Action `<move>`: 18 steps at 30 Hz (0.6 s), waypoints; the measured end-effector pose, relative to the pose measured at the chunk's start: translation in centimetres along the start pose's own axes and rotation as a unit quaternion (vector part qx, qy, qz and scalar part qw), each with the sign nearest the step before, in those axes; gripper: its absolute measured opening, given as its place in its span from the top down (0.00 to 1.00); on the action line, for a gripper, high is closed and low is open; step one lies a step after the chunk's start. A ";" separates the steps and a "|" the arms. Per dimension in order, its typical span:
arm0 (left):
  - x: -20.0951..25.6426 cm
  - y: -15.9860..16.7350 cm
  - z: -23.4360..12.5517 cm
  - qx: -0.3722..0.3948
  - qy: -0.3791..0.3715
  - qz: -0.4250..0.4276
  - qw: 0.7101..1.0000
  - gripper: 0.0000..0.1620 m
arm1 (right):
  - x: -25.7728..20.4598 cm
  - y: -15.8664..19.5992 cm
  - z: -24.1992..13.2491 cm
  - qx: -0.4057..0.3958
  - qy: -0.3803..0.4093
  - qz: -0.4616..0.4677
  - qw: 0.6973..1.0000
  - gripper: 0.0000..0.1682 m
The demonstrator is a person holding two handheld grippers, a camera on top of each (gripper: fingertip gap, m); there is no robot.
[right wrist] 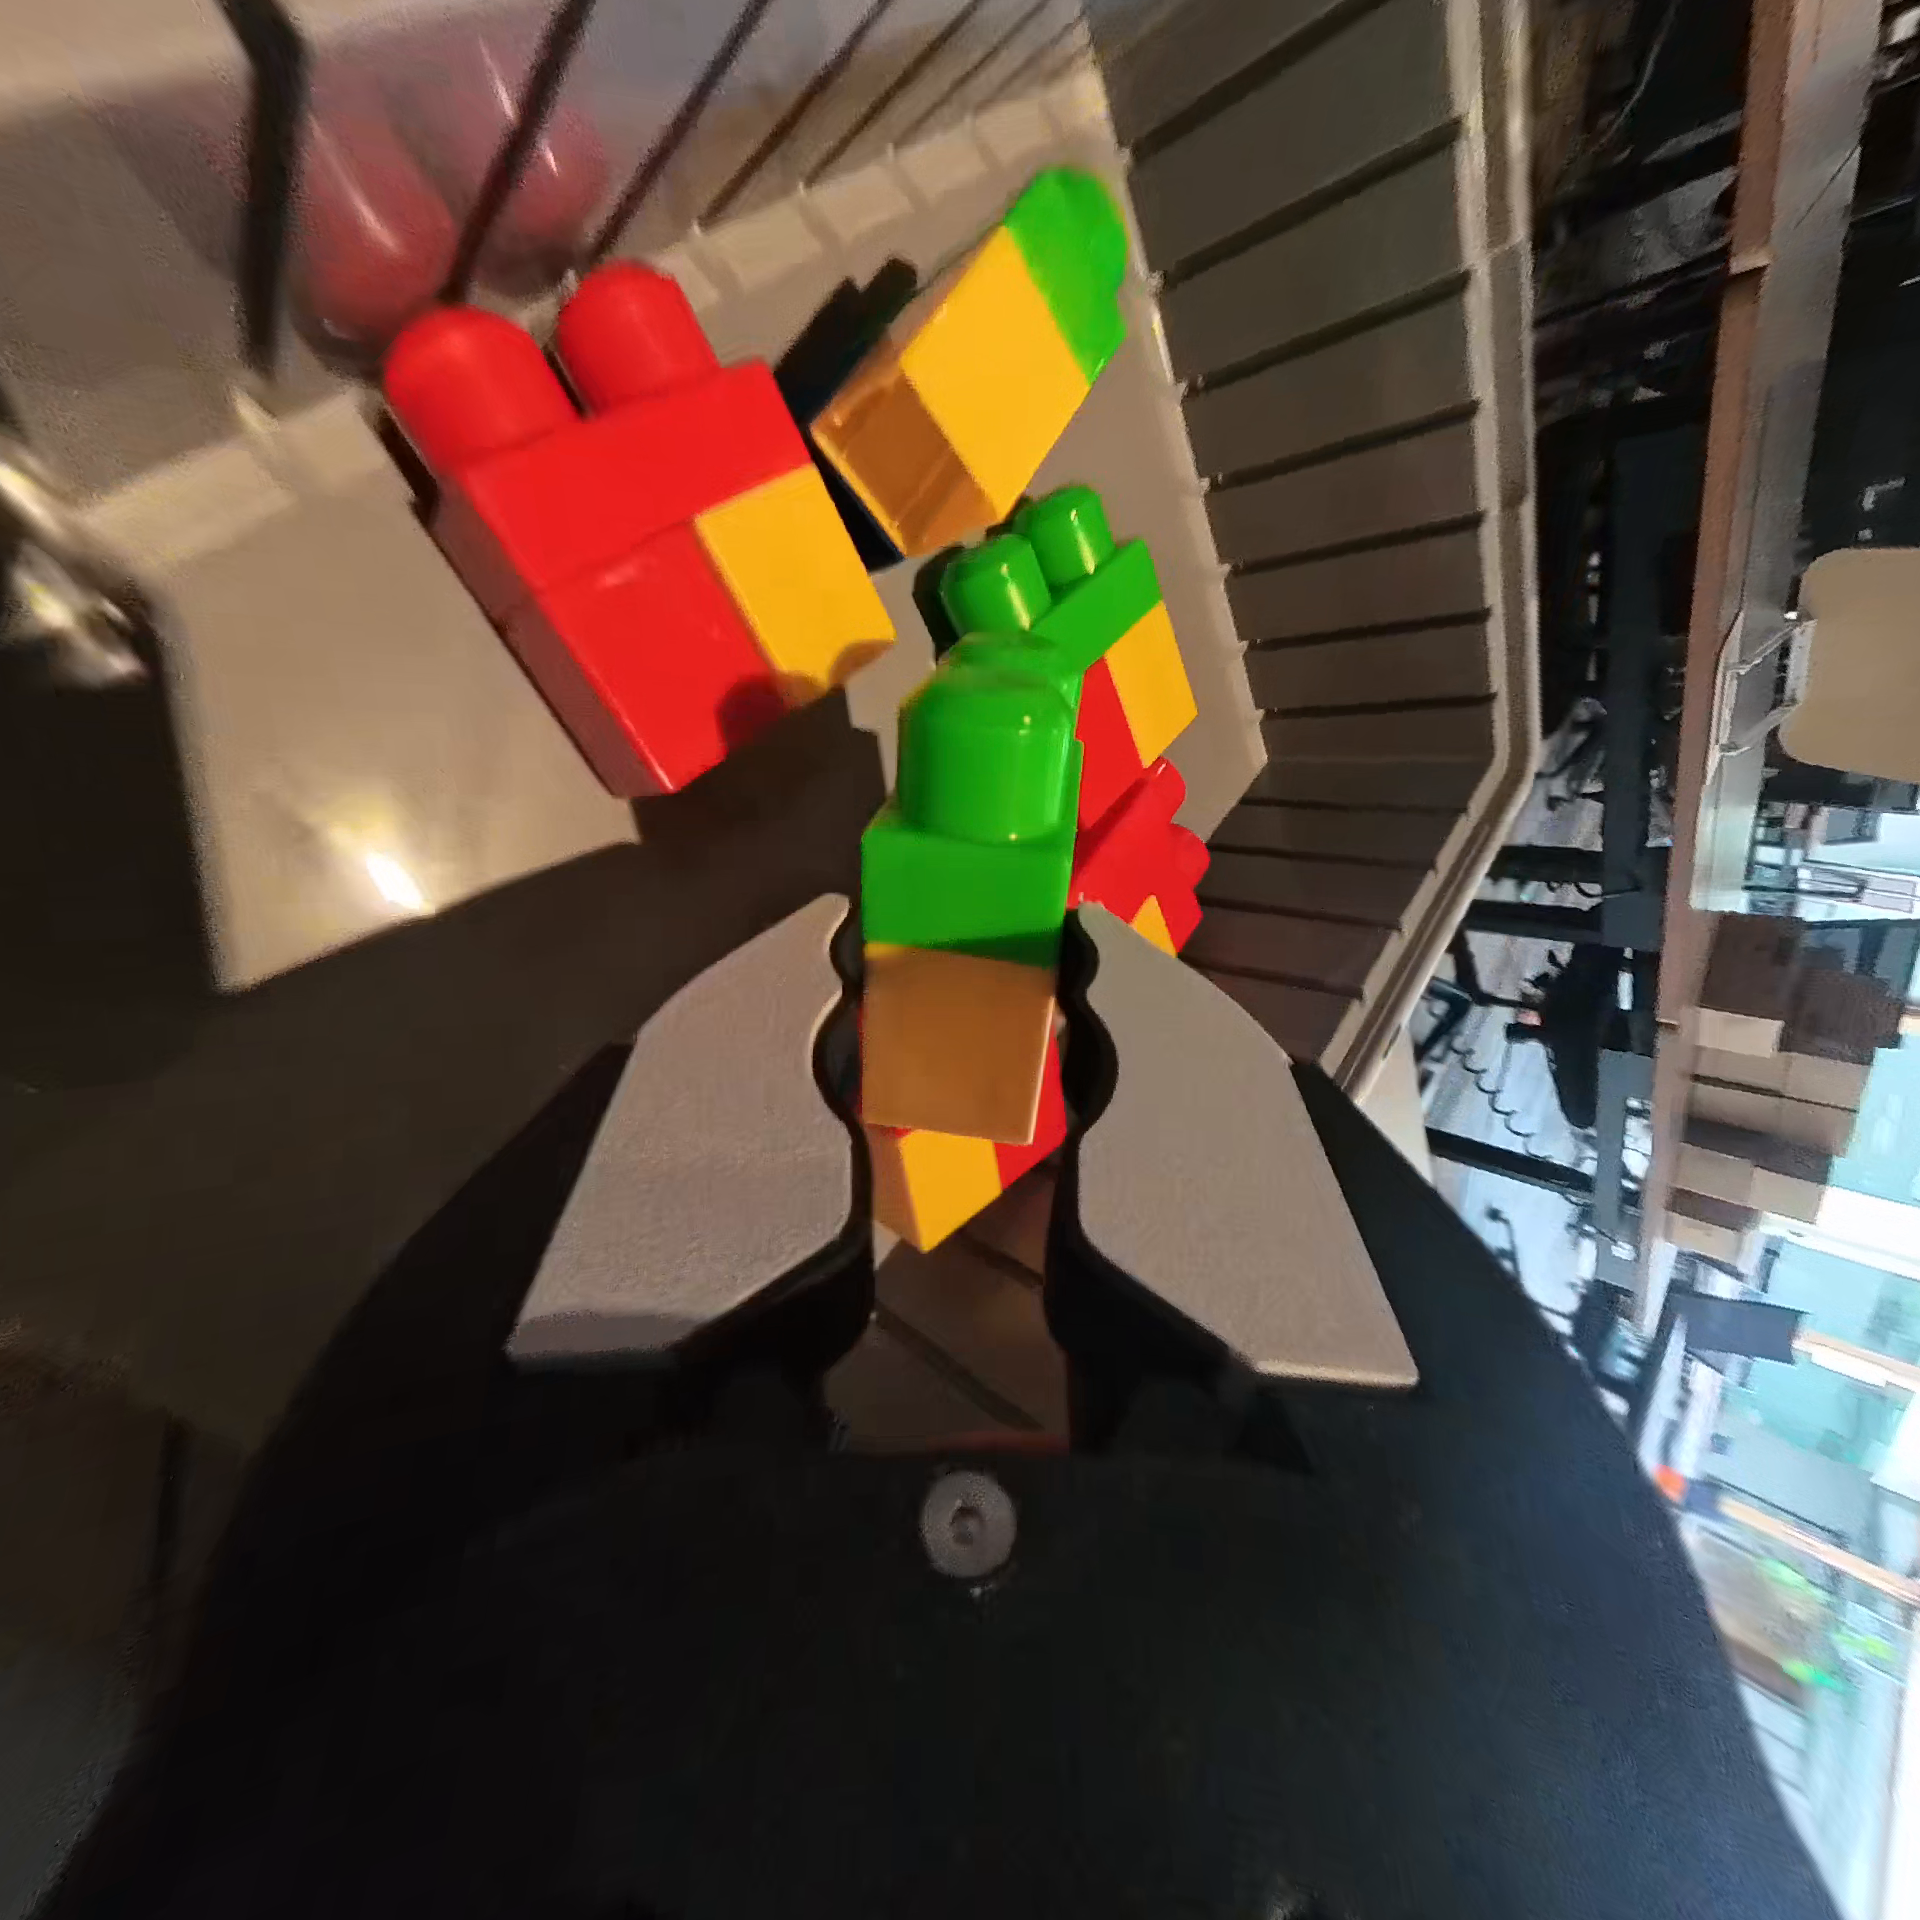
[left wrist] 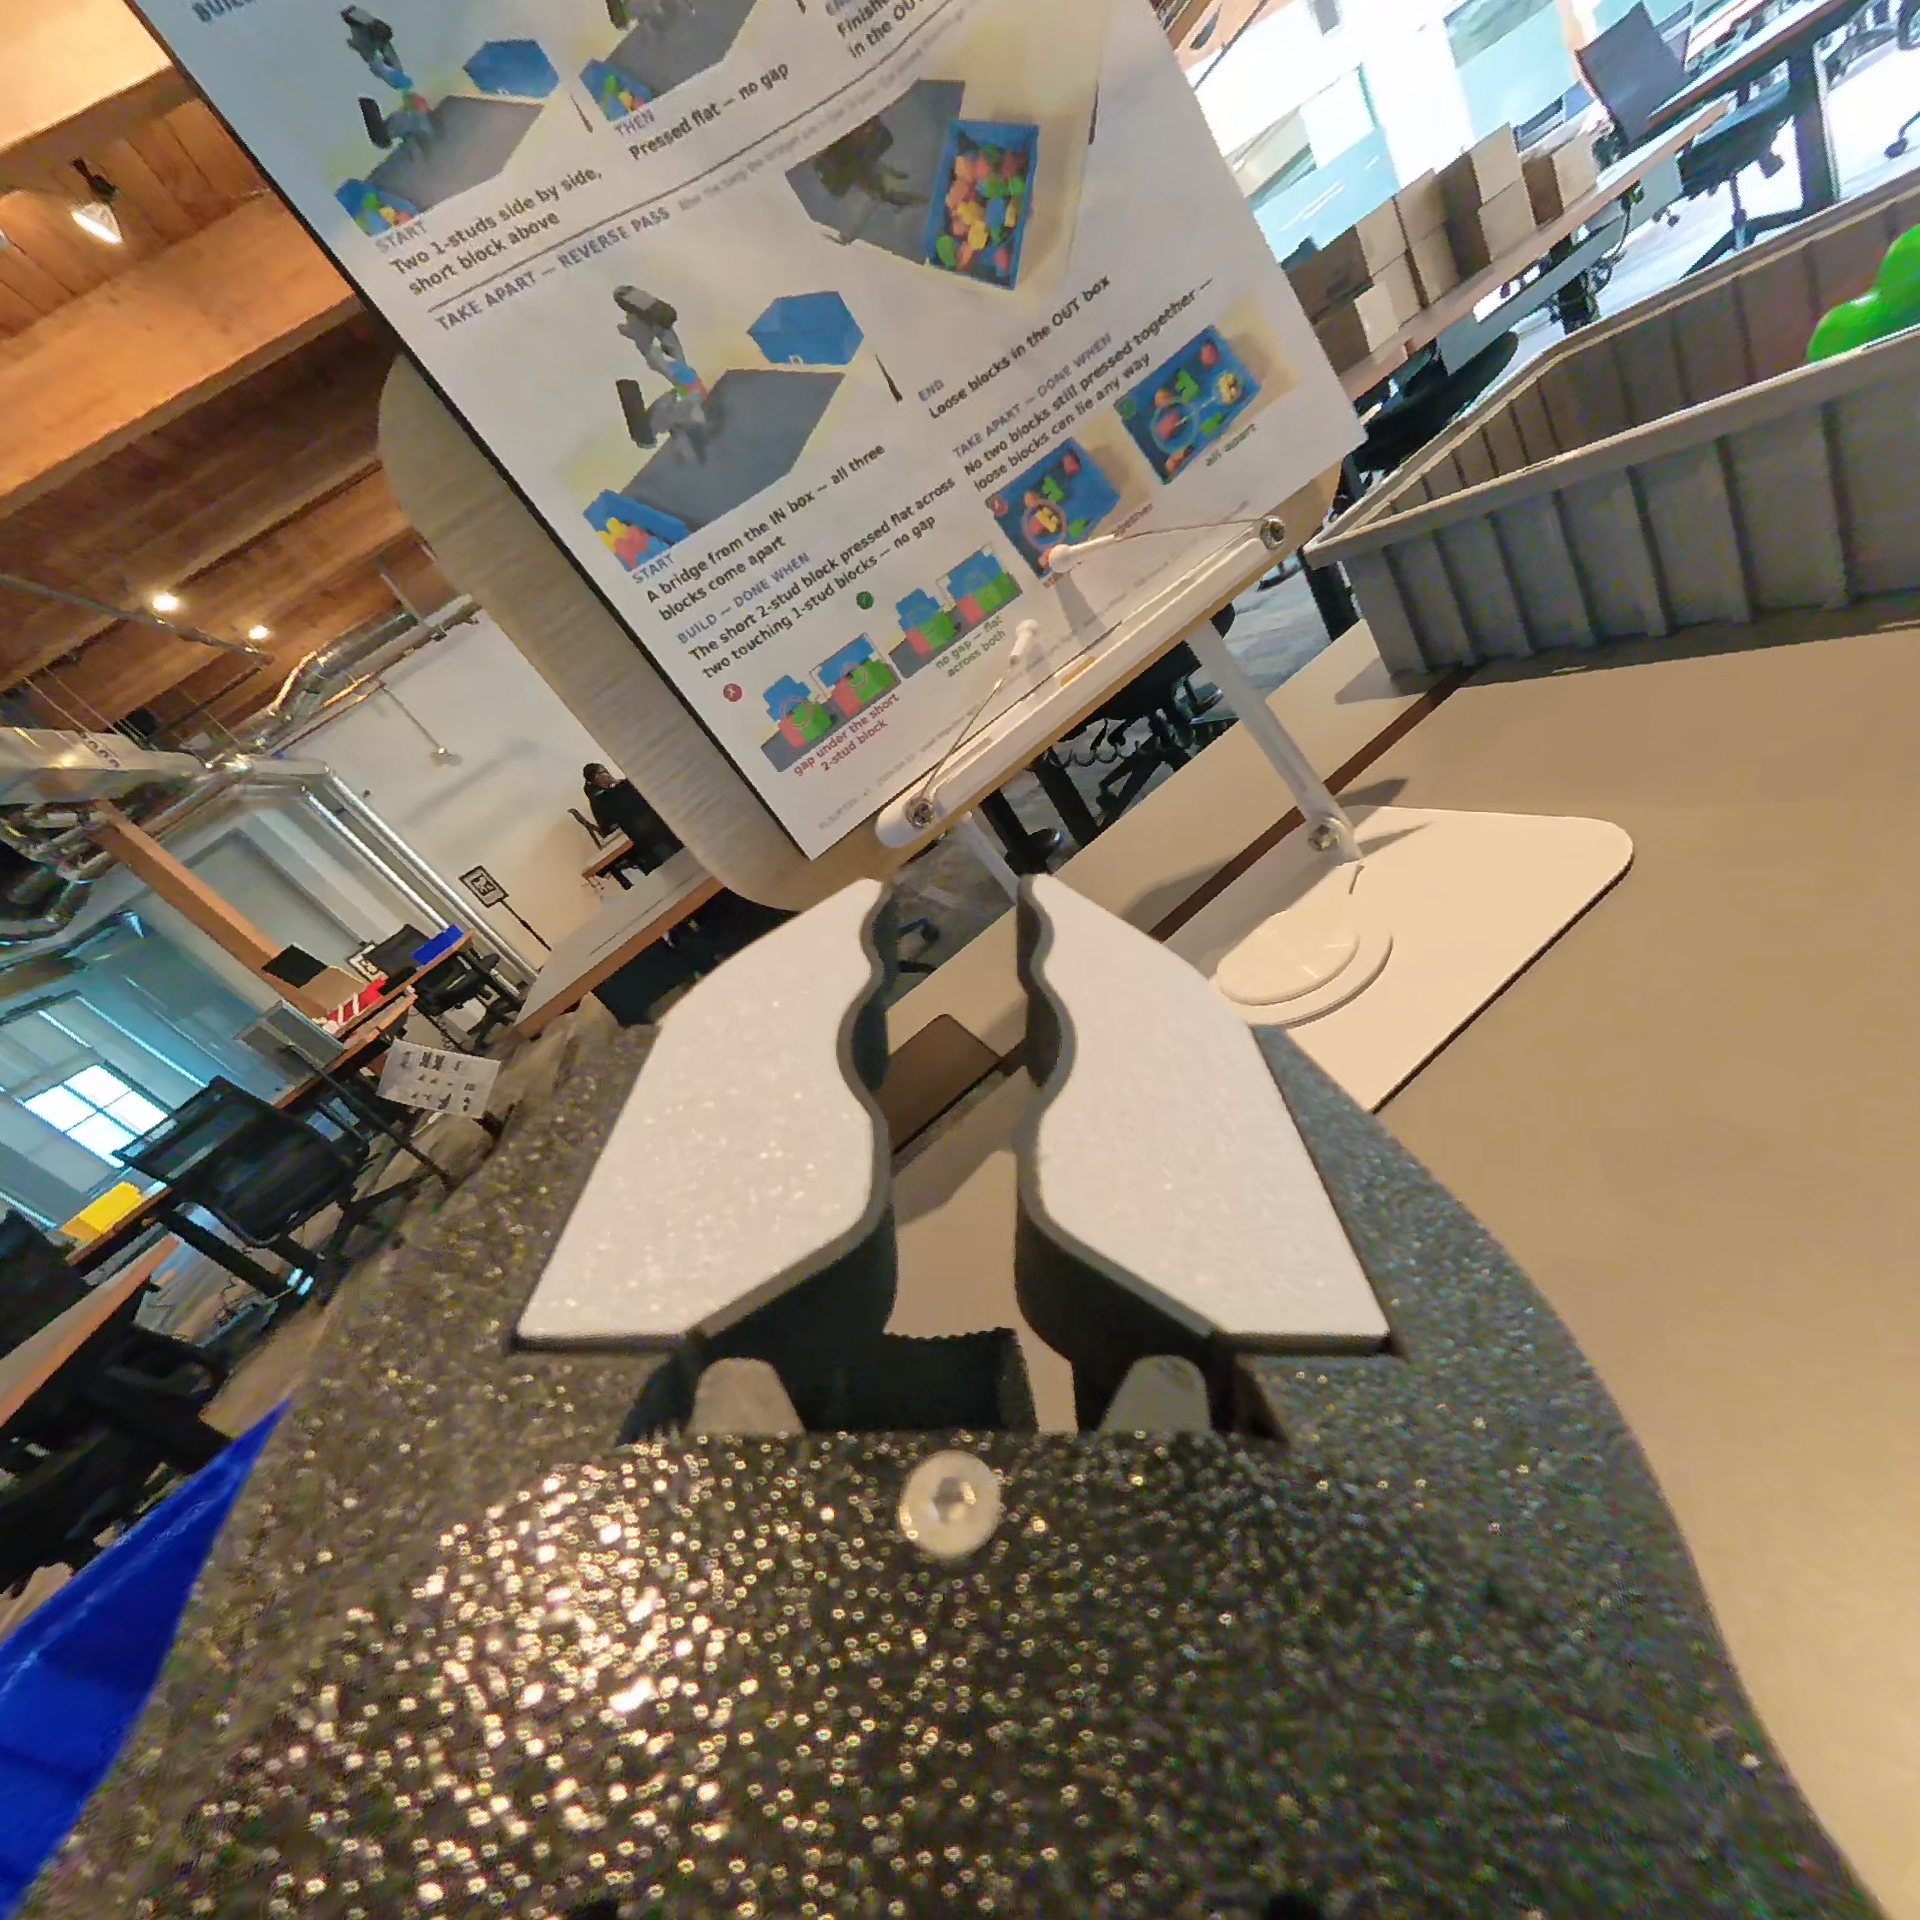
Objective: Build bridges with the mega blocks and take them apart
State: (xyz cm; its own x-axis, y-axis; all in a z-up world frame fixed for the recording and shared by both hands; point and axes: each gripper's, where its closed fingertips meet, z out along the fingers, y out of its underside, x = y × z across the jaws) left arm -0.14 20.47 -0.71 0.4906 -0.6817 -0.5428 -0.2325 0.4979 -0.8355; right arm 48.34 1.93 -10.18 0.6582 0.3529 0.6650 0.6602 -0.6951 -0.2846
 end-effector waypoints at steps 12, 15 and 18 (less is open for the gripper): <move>3.6 -0.6 1.2 0.036 0.059 -0.109 0.992 0.87 | -4.2 -15.0 -14.0 0.346 -0.113 0.132 0.922 0.79; 6.7 -2.1 1.3 0.076 0.137 -0.161 0.974 0.83 | -8.4 -19.8 -15.8 0.398 -0.206 0.135 0.883 0.79; 10.8 -3.5 0.7 0.100 0.254 -0.199 0.941 0.75 | -13.3 -23.7 -15.4 0.404 -0.288 0.111 0.861 0.79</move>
State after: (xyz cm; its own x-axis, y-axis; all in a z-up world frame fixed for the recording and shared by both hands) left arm 6.56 11.69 -3.56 0.0291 -0.9787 -0.2033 0.0732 0.2050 -0.9760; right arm 18.42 4.07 -1.67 0.7173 0.6814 0.1452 0.3779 -0.2054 -0.9028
